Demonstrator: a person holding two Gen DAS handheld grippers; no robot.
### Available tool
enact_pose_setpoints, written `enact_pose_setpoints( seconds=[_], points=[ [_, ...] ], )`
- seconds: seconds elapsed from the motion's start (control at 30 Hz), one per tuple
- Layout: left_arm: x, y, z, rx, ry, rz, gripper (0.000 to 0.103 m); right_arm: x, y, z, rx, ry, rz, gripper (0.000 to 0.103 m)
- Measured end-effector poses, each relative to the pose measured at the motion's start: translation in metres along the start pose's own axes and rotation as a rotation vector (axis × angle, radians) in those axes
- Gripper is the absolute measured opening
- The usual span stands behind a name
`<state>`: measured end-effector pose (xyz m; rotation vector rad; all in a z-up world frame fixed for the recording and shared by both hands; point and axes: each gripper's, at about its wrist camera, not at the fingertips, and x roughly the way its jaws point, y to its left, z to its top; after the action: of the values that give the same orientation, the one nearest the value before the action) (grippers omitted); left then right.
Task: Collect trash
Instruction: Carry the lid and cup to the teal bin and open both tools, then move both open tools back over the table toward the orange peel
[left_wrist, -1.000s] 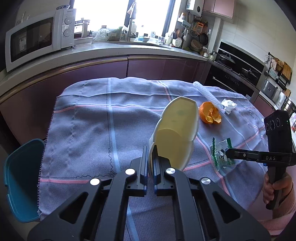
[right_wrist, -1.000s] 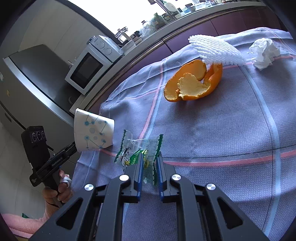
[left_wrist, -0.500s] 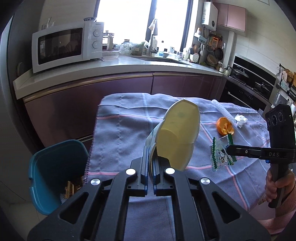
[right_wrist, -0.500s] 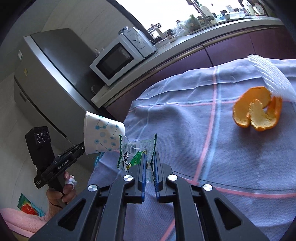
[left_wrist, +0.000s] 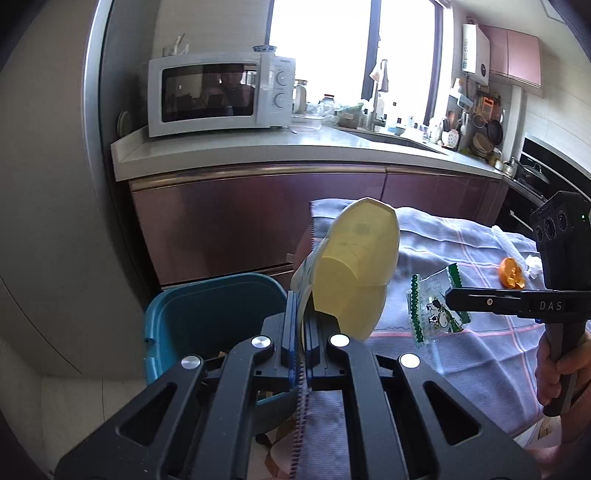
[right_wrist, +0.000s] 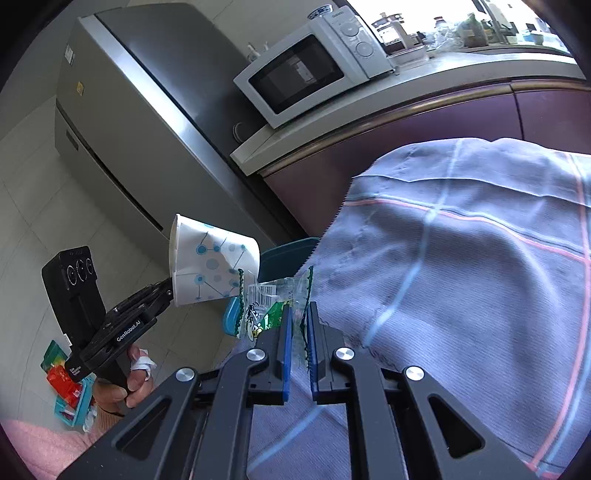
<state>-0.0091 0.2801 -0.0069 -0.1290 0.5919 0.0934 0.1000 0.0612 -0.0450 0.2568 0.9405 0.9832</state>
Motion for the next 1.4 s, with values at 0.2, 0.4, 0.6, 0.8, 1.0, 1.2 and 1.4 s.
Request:
enact_pose_setpoints(
  seconds=[0.2, 0.4, 0.6, 0.8, 1.0, 1.2, 1.4],
  points=[
    [0.011, 0.048, -0.008, -0.065, 0.027, 0.086, 0.004, 0.047, 0.022, 0.017, -0.053, 0.054, 0.002, 0.007],
    [0.032, 0.081, -0.020, -0.097, 0.074, 0.146, 0.004, 0.090, 0.039, 0.030, -0.093, 0.094, -0.024, 0.007],
    [0.062, 0.094, -0.032, -0.116, 0.141, 0.164, 0.004, 0.129, 0.044, 0.040, -0.109, 0.148, -0.067, 0.008],
    [0.090, 0.098, -0.040, -0.123, 0.190, 0.177, 0.006, 0.157, 0.042, 0.037, -0.108, 0.211, -0.111, 0.013],
    [0.108, 0.098, -0.045, -0.130, 0.218, 0.172, 0.007, 0.160, 0.040, 0.035, -0.103, 0.218, -0.120, 0.016],
    [0.101, 0.088, -0.039, -0.136, 0.188, 0.152, 0.020, 0.148, 0.036, 0.028, -0.101, 0.203, -0.107, 0.018],
    [0.074, 0.066, -0.027, -0.098, 0.101, 0.105, 0.048, 0.112, 0.037, 0.020, -0.134, 0.141, -0.095, 0.027]
  ],
)
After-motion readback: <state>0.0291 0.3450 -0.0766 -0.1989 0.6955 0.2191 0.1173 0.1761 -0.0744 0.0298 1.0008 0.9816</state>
